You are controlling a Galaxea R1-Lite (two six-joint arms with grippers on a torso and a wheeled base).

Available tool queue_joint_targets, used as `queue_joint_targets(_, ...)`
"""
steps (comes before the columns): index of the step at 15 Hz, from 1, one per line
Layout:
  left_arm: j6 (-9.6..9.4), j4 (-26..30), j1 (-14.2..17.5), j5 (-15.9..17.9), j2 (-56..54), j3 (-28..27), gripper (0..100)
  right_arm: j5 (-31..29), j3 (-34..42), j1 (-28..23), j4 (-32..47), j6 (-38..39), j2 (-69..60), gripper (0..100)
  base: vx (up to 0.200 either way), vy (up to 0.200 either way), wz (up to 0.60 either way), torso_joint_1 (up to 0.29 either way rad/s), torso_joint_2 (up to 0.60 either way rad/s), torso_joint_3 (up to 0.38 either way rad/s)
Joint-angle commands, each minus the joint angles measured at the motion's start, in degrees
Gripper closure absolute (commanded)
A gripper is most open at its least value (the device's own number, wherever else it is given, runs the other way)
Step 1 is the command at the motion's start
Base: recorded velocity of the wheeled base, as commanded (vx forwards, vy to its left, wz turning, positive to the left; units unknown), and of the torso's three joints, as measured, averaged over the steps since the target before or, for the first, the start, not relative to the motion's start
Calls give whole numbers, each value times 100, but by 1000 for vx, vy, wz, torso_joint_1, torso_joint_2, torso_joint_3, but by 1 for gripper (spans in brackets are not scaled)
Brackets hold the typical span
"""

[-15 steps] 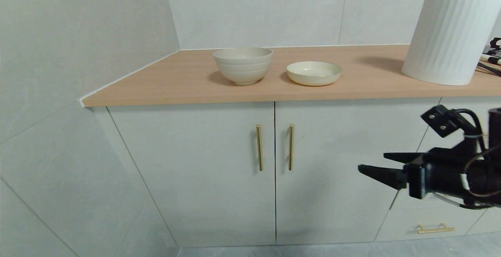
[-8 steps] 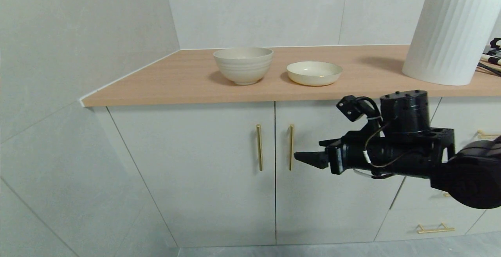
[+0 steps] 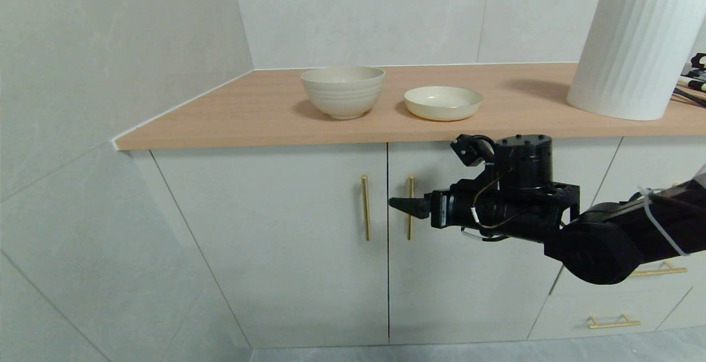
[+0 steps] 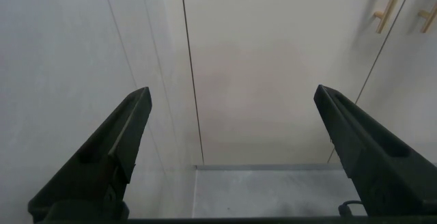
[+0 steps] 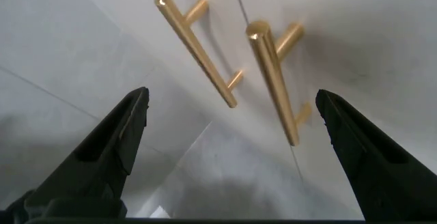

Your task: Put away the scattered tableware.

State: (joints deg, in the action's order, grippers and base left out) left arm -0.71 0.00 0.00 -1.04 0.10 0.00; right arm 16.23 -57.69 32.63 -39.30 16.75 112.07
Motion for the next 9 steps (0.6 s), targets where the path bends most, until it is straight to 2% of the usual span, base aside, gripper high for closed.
queue_joint_targets(1, 0, 0, 0, -2, 8, 0, 0, 3, -15, 76, -34, 21, 157, 0, 0, 0, 0, 0, 0, 0)
queue_joint_targets(4, 0, 0, 0, -2, -1, 0, 0, 12, -32, 147, -78, 162, 254, 0, 0, 0, 0, 0, 0, 0)
queue_joint_targets(7, 9, 0, 0, -2, -1, 0, 0, -41, -23, 156, -684, 232, 571, 0, 0, 0, 0, 0, 0, 0)
queue_joint_targets(9, 9, -9, 0, -2, -1, 0, 0, -102, -23, 156, -772, 329, 614, 0, 0, 0, 0, 0, 0, 0)
